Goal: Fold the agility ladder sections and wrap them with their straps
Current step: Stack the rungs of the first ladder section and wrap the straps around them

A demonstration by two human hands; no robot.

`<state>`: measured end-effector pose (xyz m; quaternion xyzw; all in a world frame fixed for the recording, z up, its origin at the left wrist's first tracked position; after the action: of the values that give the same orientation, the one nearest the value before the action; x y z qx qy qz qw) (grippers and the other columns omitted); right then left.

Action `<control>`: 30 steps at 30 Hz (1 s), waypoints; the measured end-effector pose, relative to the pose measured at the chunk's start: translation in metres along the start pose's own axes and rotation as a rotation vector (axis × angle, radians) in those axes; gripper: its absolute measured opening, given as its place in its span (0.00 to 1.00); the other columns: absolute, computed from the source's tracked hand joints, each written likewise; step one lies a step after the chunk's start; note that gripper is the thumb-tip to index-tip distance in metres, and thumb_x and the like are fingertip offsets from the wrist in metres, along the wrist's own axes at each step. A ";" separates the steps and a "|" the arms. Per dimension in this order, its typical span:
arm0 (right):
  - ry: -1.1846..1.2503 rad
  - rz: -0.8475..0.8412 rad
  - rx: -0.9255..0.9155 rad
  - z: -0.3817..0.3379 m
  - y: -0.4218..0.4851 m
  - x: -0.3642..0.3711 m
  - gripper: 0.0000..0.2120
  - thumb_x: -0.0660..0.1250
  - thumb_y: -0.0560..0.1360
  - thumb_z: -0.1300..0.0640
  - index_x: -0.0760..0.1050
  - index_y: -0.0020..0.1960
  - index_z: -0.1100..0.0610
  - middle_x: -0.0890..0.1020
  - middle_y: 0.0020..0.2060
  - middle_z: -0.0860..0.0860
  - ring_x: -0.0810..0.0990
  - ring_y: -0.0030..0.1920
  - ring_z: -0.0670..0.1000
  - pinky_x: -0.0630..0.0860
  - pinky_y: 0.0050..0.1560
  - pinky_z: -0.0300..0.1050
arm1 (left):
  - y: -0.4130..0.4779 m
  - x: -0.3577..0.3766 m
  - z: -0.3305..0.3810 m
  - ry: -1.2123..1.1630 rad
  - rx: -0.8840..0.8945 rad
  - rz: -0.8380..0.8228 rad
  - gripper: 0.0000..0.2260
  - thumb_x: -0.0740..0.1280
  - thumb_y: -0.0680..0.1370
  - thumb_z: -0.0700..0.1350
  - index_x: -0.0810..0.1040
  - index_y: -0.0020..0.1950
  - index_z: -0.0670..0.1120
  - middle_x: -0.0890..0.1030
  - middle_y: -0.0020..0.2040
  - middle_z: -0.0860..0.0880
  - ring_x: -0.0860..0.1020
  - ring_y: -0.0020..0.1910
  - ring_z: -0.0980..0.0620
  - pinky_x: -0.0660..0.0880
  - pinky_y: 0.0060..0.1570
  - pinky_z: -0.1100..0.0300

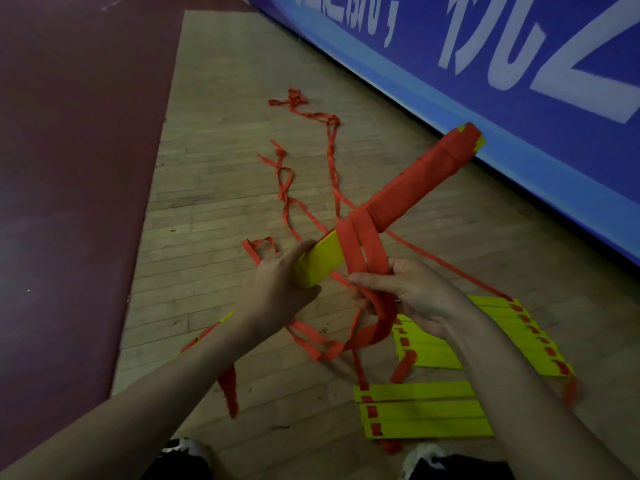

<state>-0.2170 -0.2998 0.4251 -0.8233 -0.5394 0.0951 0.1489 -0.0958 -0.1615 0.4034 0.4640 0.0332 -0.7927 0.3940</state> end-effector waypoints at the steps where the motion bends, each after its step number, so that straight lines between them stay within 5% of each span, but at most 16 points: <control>1: -0.012 0.003 -0.012 -0.001 0.000 0.000 0.01 0.70 0.73 0.62 0.78 0.43 0.59 0.81 0.28 0.51 0.77 0.25 0.46 0.75 0.29 0.36 | 0.001 -0.001 -0.001 -0.032 -0.012 -0.007 0.29 0.75 0.70 0.46 0.71 0.70 0.51 0.81 0.57 0.47 0.78 0.53 0.44 0.65 0.39 0.59; 6: -0.004 0.039 -0.120 -0.009 -0.001 0.000 0.04 0.71 0.70 0.60 0.76 0.40 0.59 0.76 0.23 0.49 0.70 0.20 0.43 0.66 0.21 0.33 | 0.005 -0.007 0.003 -0.242 -0.055 -0.048 0.30 0.77 0.67 0.47 0.74 0.68 0.48 0.78 0.56 0.48 0.75 0.52 0.53 0.67 0.45 0.63; 9: -0.003 0.072 -0.188 -0.014 -0.002 -0.001 0.04 0.70 0.72 0.63 0.76 0.40 0.58 0.74 0.24 0.50 0.68 0.19 0.41 0.63 0.19 0.32 | 0.007 -0.013 0.007 -0.361 -0.143 -0.085 0.32 0.76 0.63 0.49 0.75 0.66 0.51 0.79 0.54 0.49 0.78 0.51 0.50 0.75 0.49 0.56; 13: -0.004 0.073 -0.188 -0.014 -0.002 -0.001 0.05 0.70 0.72 0.63 0.75 0.40 0.58 0.71 0.25 0.53 0.64 0.17 0.42 0.59 0.19 0.33 | 0.005 -0.017 0.014 -0.705 -0.286 -0.184 0.21 0.76 0.67 0.33 0.74 0.56 0.42 0.80 0.51 0.41 0.80 0.45 0.47 0.79 0.37 0.53; 19: 0.153 0.057 -0.180 -0.017 -0.003 -0.002 0.07 0.69 0.70 0.64 0.72 0.45 0.58 0.72 0.22 0.44 0.64 0.17 0.40 0.55 0.19 0.34 | 0.000 -0.012 0.018 -1.026 -0.296 -0.335 0.17 0.71 0.64 0.30 0.72 0.51 0.35 0.81 0.46 0.35 0.80 0.35 0.49 0.76 0.30 0.58; 25: 0.084 0.060 -0.209 -0.019 -0.005 -0.008 0.10 0.71 0.65 0.58 0.74 0.45 0.58 0.72 0.22 0.46 0.63 0.17 0.41 0.56 0.16 0.32 | 0.006 -0.013 0.011 -0.826 -0.291 -0.159 0.22 0.77 0.60 0.33 0.72 0.49 0.41 0.79 0.49 0.37 0.78 0.39 0.47 0.76 0.33 0.55; 30: 0.012 0.085 -0.225 -0.017 -0.004 -0.009 0.03 0.72 0.67 0.58 0.78 0.37 0.53 0.70 0.23 0.49 0.63 0.18 0.42 0.57 0.16 0.32 | 0.002 -0.012 0.011 -0.621 -0.241 -0.118 0.23 0.76 0.66 0.32 0.73 0.55 0.50 0.76 0.49 0.47 0.76 0.36 0.61 0.73 0.29 0.68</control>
<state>-0.2189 -0.3095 0.4424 -0.8576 -0.5102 0.0354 0.0548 -0.0992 -0.1605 0.4191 0.1478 0.0318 -0.9080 0.3908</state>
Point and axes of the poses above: each hand's wrist, its own y-axis towards the middle knuckle, its own x-axis out of the palm, z = x × y, the point moved 3 cm from there along y, towards the middle knuckle
